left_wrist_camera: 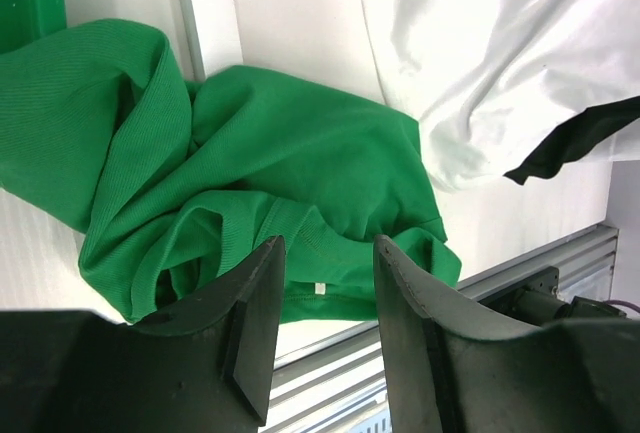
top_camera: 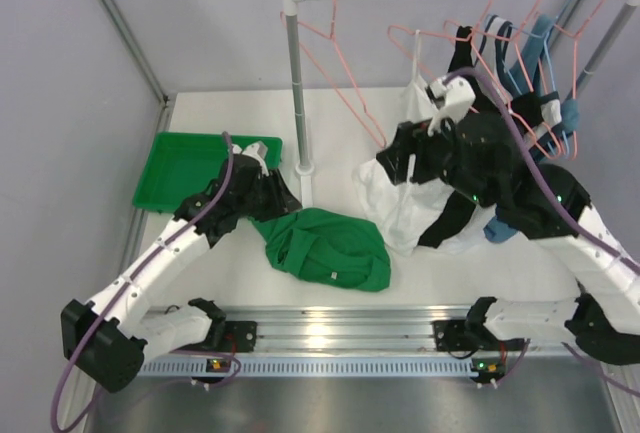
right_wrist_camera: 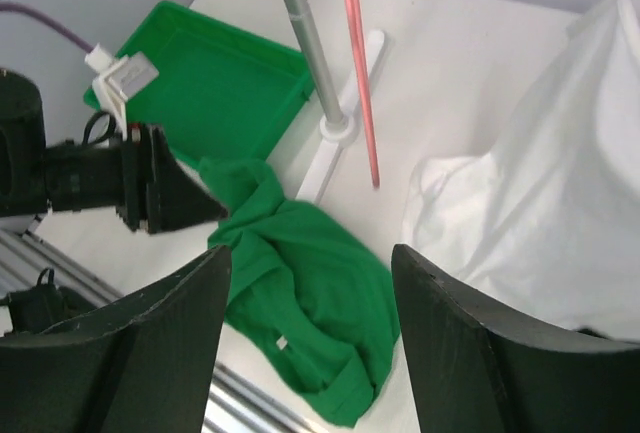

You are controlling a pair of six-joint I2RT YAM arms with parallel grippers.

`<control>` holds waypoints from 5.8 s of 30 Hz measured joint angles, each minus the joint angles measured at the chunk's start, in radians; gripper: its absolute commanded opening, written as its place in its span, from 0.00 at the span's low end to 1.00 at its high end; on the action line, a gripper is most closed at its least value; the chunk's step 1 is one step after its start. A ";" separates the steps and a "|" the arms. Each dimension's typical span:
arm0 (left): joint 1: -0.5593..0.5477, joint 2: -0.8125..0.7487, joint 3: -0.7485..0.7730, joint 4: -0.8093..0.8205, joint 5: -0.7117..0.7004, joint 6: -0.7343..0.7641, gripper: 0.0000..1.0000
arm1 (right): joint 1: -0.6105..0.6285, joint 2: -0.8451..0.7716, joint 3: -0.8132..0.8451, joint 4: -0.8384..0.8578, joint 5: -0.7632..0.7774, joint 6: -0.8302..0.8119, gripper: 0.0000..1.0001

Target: Place the tank top on the hanger

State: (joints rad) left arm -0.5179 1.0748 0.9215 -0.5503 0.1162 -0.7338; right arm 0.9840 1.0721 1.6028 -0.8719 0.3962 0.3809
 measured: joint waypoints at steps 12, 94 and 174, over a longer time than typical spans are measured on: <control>0.000 0.000 0.089 -0.037 0.000 0.028 0.46 | -0.304 0.500 0.461 0.053 -0.321 -0.287 0.64; 0.000 -0.020 0.079 -0.058 0.000 0.057 0.48 | -0.248 0.566 0.497 0.180 -0.071 -0.363 0.00; -0.541 0.223 -0.007 -0.270 -0.637 -0.084 0.19 | 0.321 -0.398 -0.929 0.114 -0.300 0.249 0.00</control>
State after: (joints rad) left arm -1.0592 1.2976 0.9142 -0.8200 -0.5205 -0.8173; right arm 1.3052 0.6739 0.6739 -0.7574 0.0963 0.6296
